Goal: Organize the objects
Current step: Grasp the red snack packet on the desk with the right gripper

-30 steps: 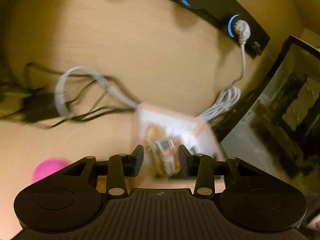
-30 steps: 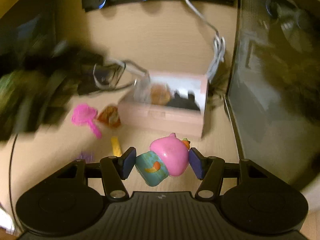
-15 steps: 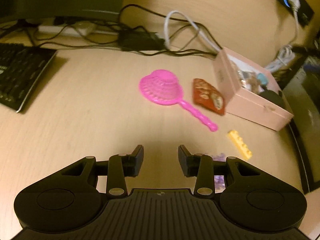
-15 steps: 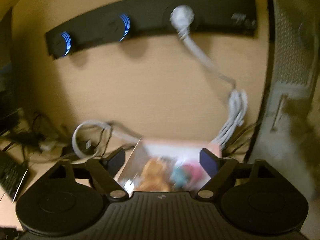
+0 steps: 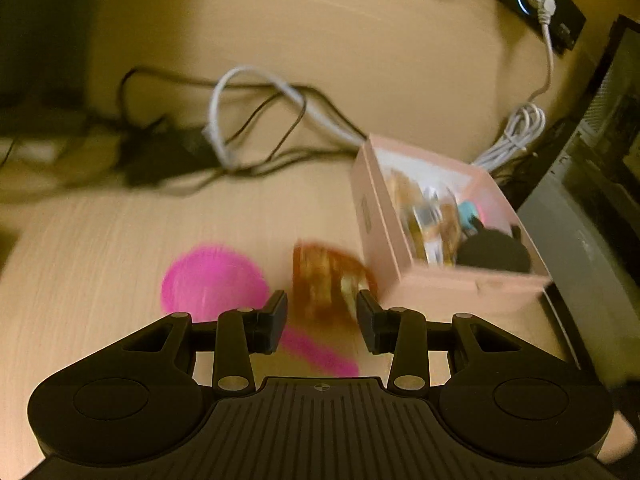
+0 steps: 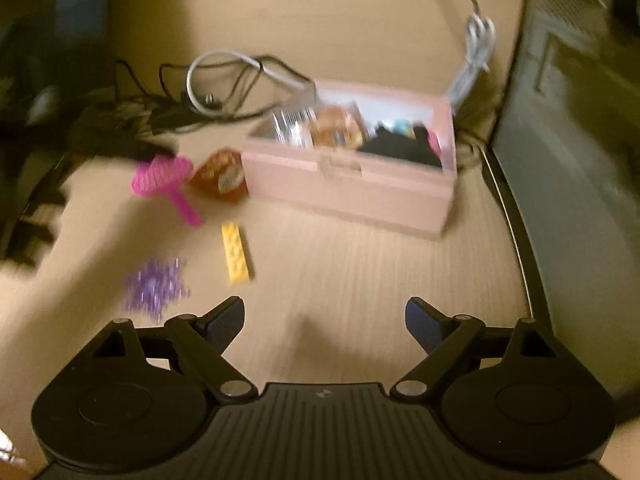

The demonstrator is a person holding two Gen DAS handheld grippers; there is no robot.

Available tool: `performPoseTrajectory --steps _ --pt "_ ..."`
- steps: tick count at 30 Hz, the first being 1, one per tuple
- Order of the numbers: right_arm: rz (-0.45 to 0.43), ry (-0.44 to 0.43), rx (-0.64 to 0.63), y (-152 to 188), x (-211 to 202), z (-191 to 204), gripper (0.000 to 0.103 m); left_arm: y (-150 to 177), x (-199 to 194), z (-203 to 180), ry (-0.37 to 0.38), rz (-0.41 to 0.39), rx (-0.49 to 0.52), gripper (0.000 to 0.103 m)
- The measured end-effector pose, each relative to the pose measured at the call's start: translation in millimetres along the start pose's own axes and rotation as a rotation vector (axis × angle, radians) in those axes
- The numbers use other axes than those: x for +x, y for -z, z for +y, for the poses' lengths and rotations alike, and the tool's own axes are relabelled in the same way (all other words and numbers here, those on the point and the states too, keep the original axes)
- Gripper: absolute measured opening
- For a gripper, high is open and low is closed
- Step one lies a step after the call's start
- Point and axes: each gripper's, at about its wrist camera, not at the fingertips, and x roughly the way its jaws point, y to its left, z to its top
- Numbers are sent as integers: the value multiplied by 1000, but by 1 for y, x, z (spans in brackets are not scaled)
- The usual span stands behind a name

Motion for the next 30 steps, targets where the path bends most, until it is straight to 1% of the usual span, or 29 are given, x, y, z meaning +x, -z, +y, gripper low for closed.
performPoseTrajectory --steps 2,5,7,10,11,12,14,17,19,23,26,28,30 --pt "23 10 28 8 -3 -1 88 -17 22 -3 -10 6 36 41" --pt "54 26 62 17 -3 -1 88 -40 61 -11 -57 10 100 41" --pt "69 46 68 27 -7 2 88 -50 87 -15 -80 41 135 41" --pt "78 72 64 36 -14 3 92 -52 113 -16 -94 111 166 39" --pt "79 79 67 38 -16 2 96 -50 116 -15 -89 132 175 38" --pt "80 84 75 40 -17 0 97 -45 117 -14 -79 147 178 37" --pt "88 84 96 43 -17 -6 97 -36 107 -12 -47 146 169 35" --pt "91 86 117 43 -14 -11 97 -19 88 -12 29 170 126 35" --pt "91 70 128 41 -10 -12 97 -5 75 -16 51 177 127 35" --pt "83 39 87 38 -5 -3 97 20 47 -19 112 187 76 35" --pt "76 14 38 37 -3 7 97 37 8 -13 151 128 -1 35" --pt "74 -4 16 38 0 14 98 47 -16 -10 139 80 -38 35" --pt "78 -19 5 40 4 17 98 61 -41 -5 109 51 -57 35"
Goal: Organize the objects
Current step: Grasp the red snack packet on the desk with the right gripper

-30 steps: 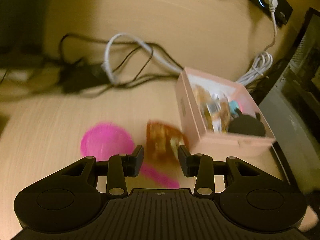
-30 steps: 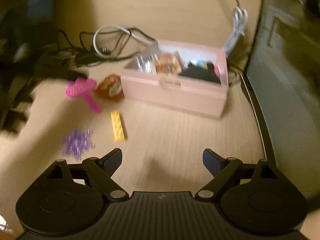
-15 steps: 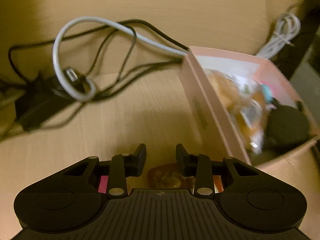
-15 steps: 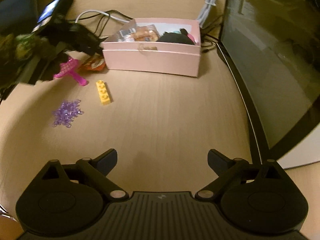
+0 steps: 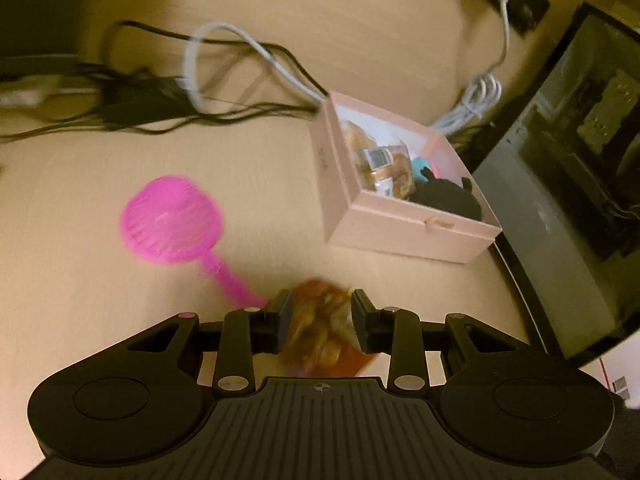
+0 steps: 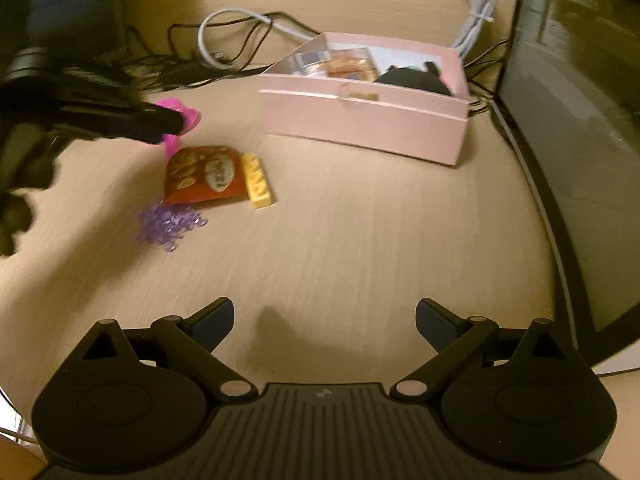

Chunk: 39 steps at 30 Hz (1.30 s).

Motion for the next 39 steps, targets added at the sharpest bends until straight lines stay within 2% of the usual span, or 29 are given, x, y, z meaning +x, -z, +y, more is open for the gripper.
performPoseTrajectory --steps 4,7,10,14,16,19,20,21,23,24,25,26,27,31,37,38,39 --pt "6 -6 0 3 9 0 98 34 -25 5 -104 9 38 35" --pt "-22 -37 -20 -5 10 3 98 54 -29 11 -128 38 2 35" --pt "-79 -80 -70 -25 11 14 98 66 -39 9 -145 24 -17 35" --pt "-140 -177 -121 -60 22 39 96 76 -52 1 -202 27 48 35" --pt "-145 -186 -162 -75 37 57 95 81 -58 1 -216 38 53 35" --pt "-108 -186 -210 -93 64 75 95 86 -63 2 -214 43 39 35" --pt "-89 -180 -224 -98 74 79 92 88 -65 2 -213 43 38 35" --pt "-72 -180 -233 -100 80 81 81 89 -67 2 -213 43 36 35" --pt "-63 -185 -267 -103 84 85 72 92 -69 3 -210 46 30 35" --pt "-59 -190 -283 -104 82 85 72 93 -69 4 -211 49 26 35" --pt "-66 -197 -288 -104 79 85 62 94 -69 5 -212 52 20 35" --pt "-76 -214 -289 -104 73 82 15 95 -67 6 -211 55 12 35" --pt "-61 -217 -285 -104 69 80 8 95 -66 6 -209 57 7 35" --pt "-80 -172 -193 -100 48 50 8 89 -58 -1 -181 59 24 35" --pt "-71 -88 -146 -70 31 5 10 83 -34 -22 -134 91 93 35" --pt "-71 -85 -141 -65 30 1 17 81 -30 -26 -126 97 105 35" --pt "-68 -90 -136 -62 30 -1 30 80 -28 -29 -119 101 115 35"
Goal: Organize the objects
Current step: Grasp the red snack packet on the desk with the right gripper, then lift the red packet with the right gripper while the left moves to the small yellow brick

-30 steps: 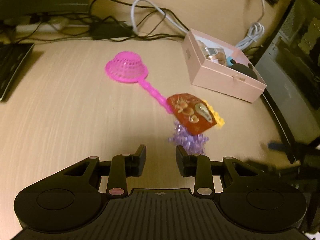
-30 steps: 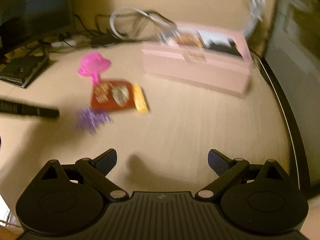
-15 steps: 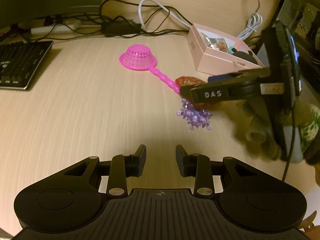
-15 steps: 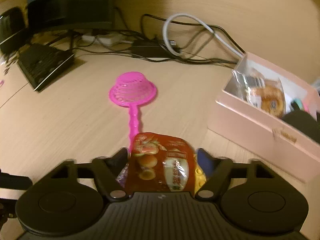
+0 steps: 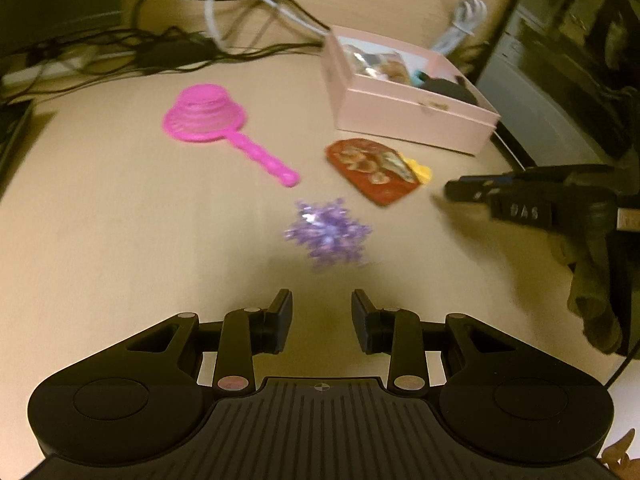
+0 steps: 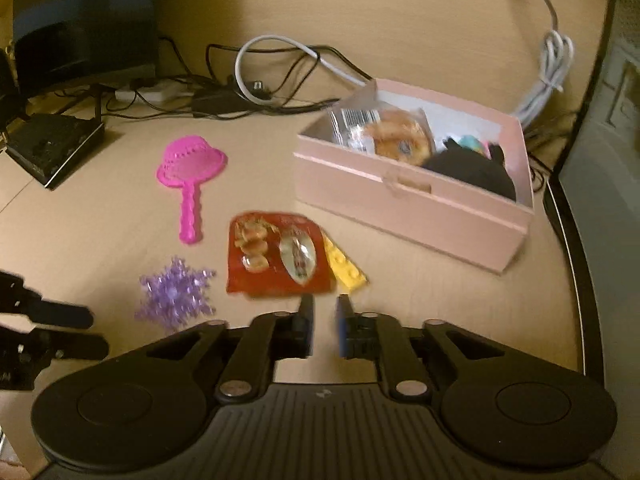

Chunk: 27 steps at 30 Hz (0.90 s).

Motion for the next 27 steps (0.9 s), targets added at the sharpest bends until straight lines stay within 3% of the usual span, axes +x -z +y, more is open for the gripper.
performPoseTrajectory --steps 1,3,7,13,16,17,18,23,27 --pt "-4 -7 9 2 -1 -2 38 -2 2 -2 5 1 7 35" --pt "-29 -21 8 1 -1 1 67 -5 3 -5 7 2 16 35" --pt "-59 -45 -45 -12 13 22 73 -5 3 -1 -6 11 13 35" --pt "-19 -24 -117 -30 57 43 78 -1 -9 15 -37 5 -10 35" --pt "-29 -8 -141 -31 58 46 58 2 -14 29 -61 1 -52 35" --pt "-34 -23 -143 -31 53 46 40 2 -14 34 -66 -1 -68 35" --pt "-34 -26 -141 -30 48 45 33 2 -15 36 -67 -2 -78 35" --pt "-38 -6 -75 -18 19 28 20 -5 -7 29 -32 -6 -59 35" --pt "-23 34 -57 1 5 14 20 -9 5 10 13 13 -6 35"
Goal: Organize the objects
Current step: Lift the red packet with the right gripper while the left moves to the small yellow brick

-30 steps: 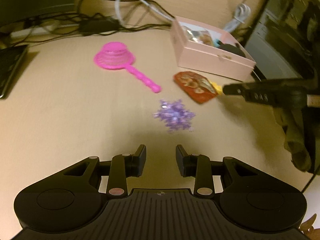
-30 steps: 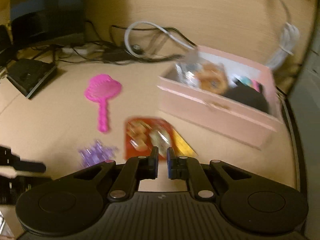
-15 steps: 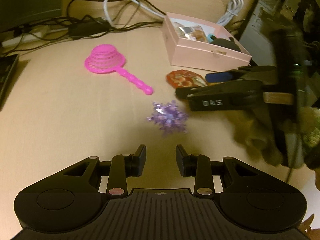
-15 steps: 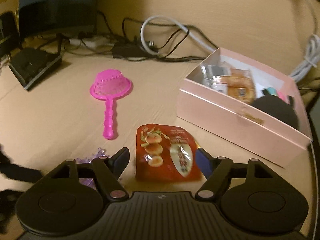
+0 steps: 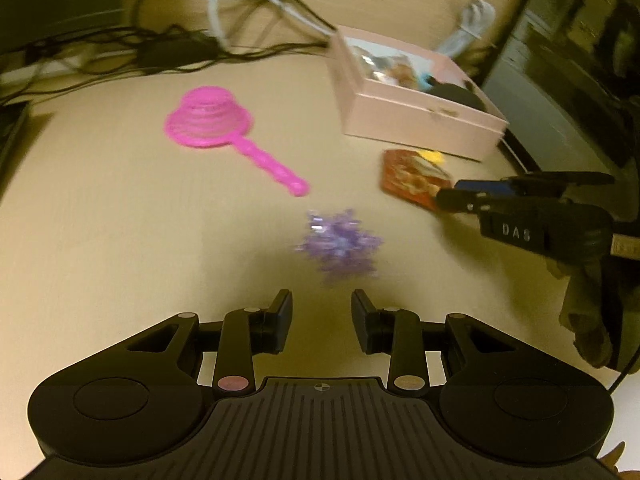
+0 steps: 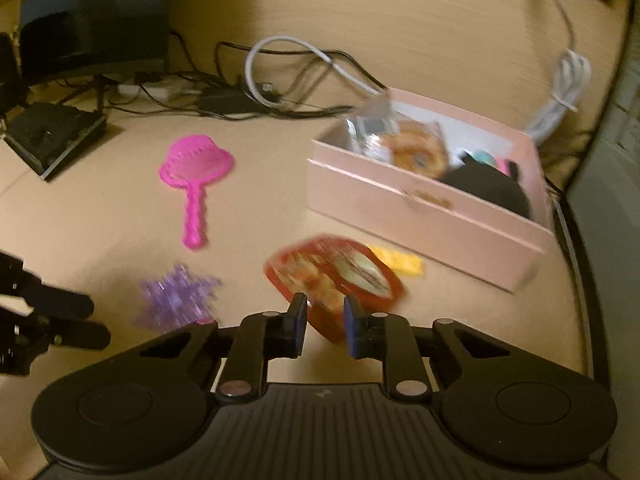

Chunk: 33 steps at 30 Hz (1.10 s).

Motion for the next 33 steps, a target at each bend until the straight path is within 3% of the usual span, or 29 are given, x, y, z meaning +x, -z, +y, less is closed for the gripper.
performPoseTrajectory --steps 1,2,3,5,9,16,20,28,33 --pt "4 -3 4 5 -2 -3 22 -1 2 -4 8 5 13 35" --pt "7 -12 12 8 -3 -5 35 -1 4 -8 14 10 28 35" --pt "12 -13 27 9 -3 -7 62 -1 5 -11 16 13 39 35" --pt "-6 -4 67 9 -1 -10 86 -1 5 -14 14 15 49 35" --pt "8 -28 157 -1 18 -12 93 0 1 -10 -5 7 38 35" --pt "37 35 214 -22 60 -5 98 7 -8 0 -39 4 9 35" --pt "44 54 167 -24 64 2 83 8 -10 1 -49 1 5 35" --pt "35 56 120 17 16 -4 82 -8 3 -15 -37 -41 46 36" --pt "27 105 100 56 -16 -11 83 -41 18 -26 -50 -94 16 36"
